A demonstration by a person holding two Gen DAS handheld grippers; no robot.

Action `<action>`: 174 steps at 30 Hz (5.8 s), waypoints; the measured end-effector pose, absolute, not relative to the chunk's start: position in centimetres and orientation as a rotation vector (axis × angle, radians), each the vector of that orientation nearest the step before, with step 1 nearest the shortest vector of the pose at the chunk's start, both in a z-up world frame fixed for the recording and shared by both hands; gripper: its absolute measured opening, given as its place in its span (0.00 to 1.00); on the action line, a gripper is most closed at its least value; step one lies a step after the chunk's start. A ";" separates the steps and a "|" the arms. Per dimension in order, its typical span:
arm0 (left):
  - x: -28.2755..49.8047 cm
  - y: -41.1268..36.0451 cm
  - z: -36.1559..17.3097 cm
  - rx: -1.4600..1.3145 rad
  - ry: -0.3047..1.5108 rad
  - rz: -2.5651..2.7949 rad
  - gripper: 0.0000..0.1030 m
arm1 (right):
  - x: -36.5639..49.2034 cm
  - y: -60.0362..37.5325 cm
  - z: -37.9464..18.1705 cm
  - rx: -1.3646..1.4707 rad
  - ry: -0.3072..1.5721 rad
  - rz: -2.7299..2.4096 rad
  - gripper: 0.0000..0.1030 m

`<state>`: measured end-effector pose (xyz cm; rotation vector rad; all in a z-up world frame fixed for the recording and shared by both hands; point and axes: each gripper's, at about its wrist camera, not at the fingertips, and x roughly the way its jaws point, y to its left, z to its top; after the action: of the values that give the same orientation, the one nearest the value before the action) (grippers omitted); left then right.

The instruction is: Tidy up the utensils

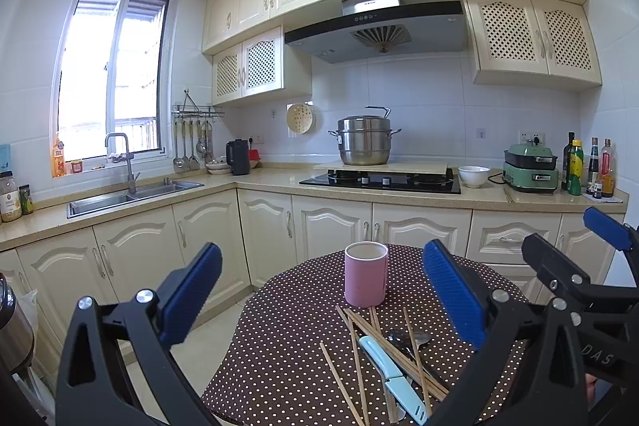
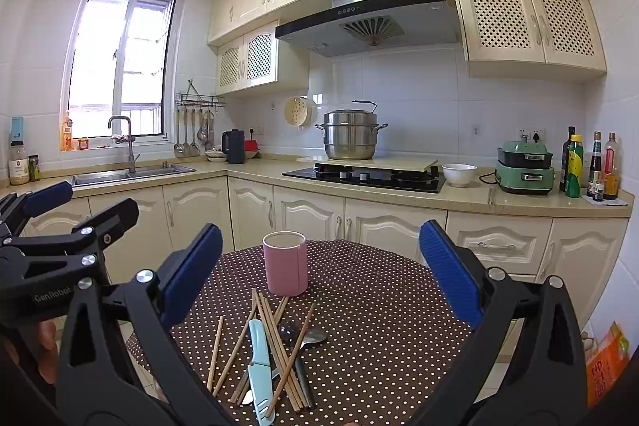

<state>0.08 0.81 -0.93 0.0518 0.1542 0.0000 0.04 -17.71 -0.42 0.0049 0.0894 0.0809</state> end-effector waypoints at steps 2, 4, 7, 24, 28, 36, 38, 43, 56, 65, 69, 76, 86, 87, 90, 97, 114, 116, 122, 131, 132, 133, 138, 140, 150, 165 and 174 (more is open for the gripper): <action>0.1 0.8 -0.9 0.052 0.155 0.000 0.96 | 0.0 -17.7 -0.4 0.005 0.090 0.080 0.94; 0.1 0.8 -0.9 0.052 0.156 0.000 0.96 | 0.0 -17.8 -0.3 0.006 0.092 0.080 0.94; 0.0 0.8 -1.0 0.052 0.157 -0.001 0.96 | 0.1 -17.9 -0.4 0.010 0.097 0.079 0.94; 1.1 0.8 -1.6 0.043 0.191 0.005 0.96 | 1.4 -17.8 -0.8 0.023 0.115 0.098 0.94; 2.3 0.7 -2.3 0.053 0.225 0.018 0.96 | 2.7 -17.7 -1.5 0.031 0.138 0.118 0.94; 5.2 0.4 -3.8 0.063 0.300 0.046 0.96 | 5.4 -17.8 -3.1 0.028 0.209 0.120 0.94; 6.0 0.4 -4.2 0.066 0.325 0.042 0.96 | 6.0 -18.1 -3.4 0.034 0.228 0.124 0.94; 8.8 0.6 -5.8 0.062 0.443 0.001 0.96 | 8.5 -18.8 -4.6 0.056 0.299 0.117 0.94; 17.5 4.4 -15.7 -0.102 0.994 -0.109 0.53 | 15.1 -20.4 -10.3 0.023 0.597 0.097 0.94; 19.6 3.5 -20.5 -0.051 1.115 -0.093 0.30 | 17.9 -20.7 -12.4 0.037 0.735 0.143 0.94; 20.5 3.3 -20.4 -0.010 1.103 -0.071 0.11 | 19.7 -20.6 -12.8 0.049 0.798 0.191 0.94; 22.8 4.9 -20.0 -0.077 1.069 -0.092 0.05 | 24.0 -19.1 -14.2 0.070 0.961 0.278 0.82; 22.9 5.5 -15.9 -0.181 0.886 -0.128 0.05 | 28.4 -18.0 -16.1 0.155 1.137 0.342 0.39; 23.0 5.5 -15.5 -0.188 0.865 -0.133 0.05 | 28.6 -17.7 -16.2 0.142 1.145 0.346 0.36; 23.3 5.4 -14.1 -0.200 0.806 -0.156 0.05 | 29.3 -17.3 -16.0 0.146 1.149 0.365 0.17; 23.0 3.6 -11.1 -0.217 0.663 -0.227 0.05 | 29.4 -18.2 -12.8 0.191 1.049 0.424 0.06; 27.4 -1.6 -2.0 -0.224 0.206 -0.294 0.05 | 29.2 -19.6 7.0 0.147 0.440 0.439 0.05; 28.3 -2.0 -1.1 -0.227 0.162 -0.311 0.05 | 29.6 -19.1 8.3 0.151 0.401 0.445 0.05; 31.1 -2.8 -0.2 -0.218 0.052 -0.287 0.05 | 31.1 -18.3 9.2 0.147 0.340 0.454 0.05; 34.2 -3.0 -1.8 -0.241 -0.011 -0.259 0.05 | 32.6 -17.7 8.9 0.139 0.306 0.452 0.05; 34.6 -3.0 -2.1 -0.245 -0.006 -0.257 0.05 | 32.9 -17.7 8.4 0.134 0.315 0.447 0.05; 34.9 -3.0 -2.5 -0.245 0.001 -0.252 0.05 | 33.2 -17.6 7.9 0.133 0.329 0.448 0.05; 36.0 -3.0 -4.4 -0.233 0.021 -0.233 0.06 | 34.8 -17.2 4.8 0.146 0.408 0.442 0.05; 36.3 -3.0 -5.0 -0.226 0.031 -0.225 0.06 | 35.1 -17.1 4.0 0.146 0.430 0.441 0.05; 36.1 -2.3 -5.7 -0.236 0.035 -0.245 0.06 | 35.3 -17.0 1.6 0.169 0.483 0.442 0.05; 34.3 2.4 -6.5 -0.185 0.365 -0.317 0.36 | 31.6 -16.3 -2.6 0.067 0.583 0.422 0.06; 33.9 6.3 -12.6 0.010 0.797 -0.168 0.39 | 28.6 -15.4 -7.0 -0.003 0.717 0.414 0.23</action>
<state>33.87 6.28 -12.62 0.0101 0.7970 -0.1683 28.62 -15.37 -6.97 -0.0026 0.7171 0.4139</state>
